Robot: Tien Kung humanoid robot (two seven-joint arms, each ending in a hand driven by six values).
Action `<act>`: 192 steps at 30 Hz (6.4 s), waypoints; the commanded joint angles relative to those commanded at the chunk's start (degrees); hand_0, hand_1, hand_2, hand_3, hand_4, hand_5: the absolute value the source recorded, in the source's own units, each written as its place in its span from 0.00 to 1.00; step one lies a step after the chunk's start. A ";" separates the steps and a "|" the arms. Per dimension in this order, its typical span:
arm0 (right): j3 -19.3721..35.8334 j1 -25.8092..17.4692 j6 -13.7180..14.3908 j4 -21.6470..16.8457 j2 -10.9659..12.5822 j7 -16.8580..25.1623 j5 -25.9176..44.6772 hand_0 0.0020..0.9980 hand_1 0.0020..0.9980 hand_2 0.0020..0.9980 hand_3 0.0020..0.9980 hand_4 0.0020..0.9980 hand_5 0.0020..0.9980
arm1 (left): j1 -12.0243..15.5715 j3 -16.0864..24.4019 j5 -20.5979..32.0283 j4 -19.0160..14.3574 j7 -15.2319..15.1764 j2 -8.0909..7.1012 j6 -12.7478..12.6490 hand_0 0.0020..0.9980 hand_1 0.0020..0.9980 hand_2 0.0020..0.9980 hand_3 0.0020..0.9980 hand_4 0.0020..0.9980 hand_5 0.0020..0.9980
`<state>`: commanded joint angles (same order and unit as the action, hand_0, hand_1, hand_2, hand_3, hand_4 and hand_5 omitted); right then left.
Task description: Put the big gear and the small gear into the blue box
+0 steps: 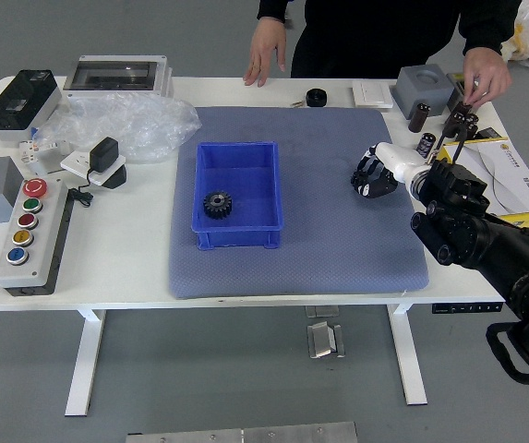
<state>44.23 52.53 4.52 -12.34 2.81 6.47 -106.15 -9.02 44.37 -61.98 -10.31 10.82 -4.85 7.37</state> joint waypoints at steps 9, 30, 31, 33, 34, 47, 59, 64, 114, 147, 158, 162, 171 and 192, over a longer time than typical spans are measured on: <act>1.32 -0.17 1.85 0.79 -0.56 -0.12 -1.14 0.53 0.48 0.63 0.66 0.74 0.23 | -0.27 0.22 -0.23 0.00 0.00 0.20 0.03 0.92 0.90 0.90 0.89 0.82 0.35; 10.73 2.07 -0.03 2.01 -1.30 -1.32 -10.16 0.53 0.49 0.63 0.66 0.72 0.24 | -0.16 0.51 -0.53 0.00 0.01 0.16 0.08 0.92 0.90 0.90 0.89 0.82 0.35; 12.04 2.01 -0.32 2.02 -1.41 -1.41 -11.42 0.53 0.49 0.63 0.66 0.72 0.24 | -0.17 0.47 -0.52 0.00 0.02 0.15 0.08 0.92 0.90 0.90 0.89 0.82 0.35; 14.30 1.93 -0.75 2.02 -1.60 -1.56 -13.56 0.53 0.49 0.63 0.66 0.72 0.24 | -0.19 0.45 -0.55 0.00 0.03 0.13 0.09 0.92 0.90 0.90 0.89 0.82 0.35; 15.40 1.90 -0.93 2.03 -1.69 -1.63 -14.58 0.53 0.49 0.63 0.66 0.72 0.24 | -0.19 0.42 -0.56 0.00 0.03 0.13 0.09 0.92 0.90 0.90 0.89 0.82 0.35; 20.04 1.09 -1.41 2.03 -2.64 -1.77 -17.68 0.53 0.49 0.64 0.66 0.73 0.26 | -0.20 0.33 -0.74 0.00 0.02 0.18 0.13 0.92 0.90 0.90 0.89 0.82 0.35; 20.58 0.30 -1.38 2.03 -2.81 -1.98 -18.53 0.53 0.49 0.64 0.66 0.73 0.26 | -0.37 0.36 -0.97 0.00 0.04 0.19 0.18 0.92 0.90 0.90 0.89 0.82 0.35; 20.87 -0.02 -1.18 2.03 -2.81 -2.04 -18.90 0.53 0.49 0.63 0.66 0.73 0.26 | -0.45 0.33 -1.01 0.00 0.05 0.25 0.21 0.92 0.90 0.90 0.89 0.82 0.35; 2.04 0.88 -1.62 2.03 -1.46 -2.60 -8.11 0.51 0.49 0.64 0.67 0.70 0.26 | -0.13 0.08 -0.64 0.00 -0.25 -0.16 0.13 0.92 0.90 0.89 0.88 0.82 0.35; -11.92 3.67 -3.93 -1.49 0.02 -4.31 2.65 0.54 0.52 0.68 0.68 0.75 0.28 | 0.65 0.92 -0.67 0.00 -0.20 -0.86 0.04 0.92 0.90 0.89 0.88 0.81 0.34; -12.67 3.67 -3.84 -1.30 -0.98 -4.54 3.60 0.54 0.52 0.67 0.68 0.78 0.31 | 0.78 0.94 -1.05 0.00 -0.18 -0.95 0.08 0.92 0.90 0.89 0.88 0.81 0.34; -12.40 3.64 -3.67 -1.04 -1.57 -4.60 3.66 0.53 0.52 0.67 0.68 0.77 0.31 | 0.79 0.99 -1.25 0.00 -0.12 -1.03 0.10 0.92 0.90 0.89 0.88 0.81 0.34; -13.43 3.20 -2.49 -0.93 -2.41 -4.76 4.91 0.53 0.50 0.65 0.67 0.76 0.30 | 0.82 0.95 -1.46 0.00 -0.13 -1.00 0.12 0.92 0.90 0.89 0.88 0.81 0.34; -15.93 1.97 2.47 -0.92 -2.11 -3.92 6.22 0.60 0.45 0.55 0.65 0.52 0.16 | 0.73 0.77 -1.14 0.00 -0.22 -0.70 0.09 0.92 0.90 0.89 0.88 0.81 0.35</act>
<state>28.31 54.50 7.00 -13.26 0.70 2.55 -99.93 -8.29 45.14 -63.13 -10.31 10.60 -5.56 7.46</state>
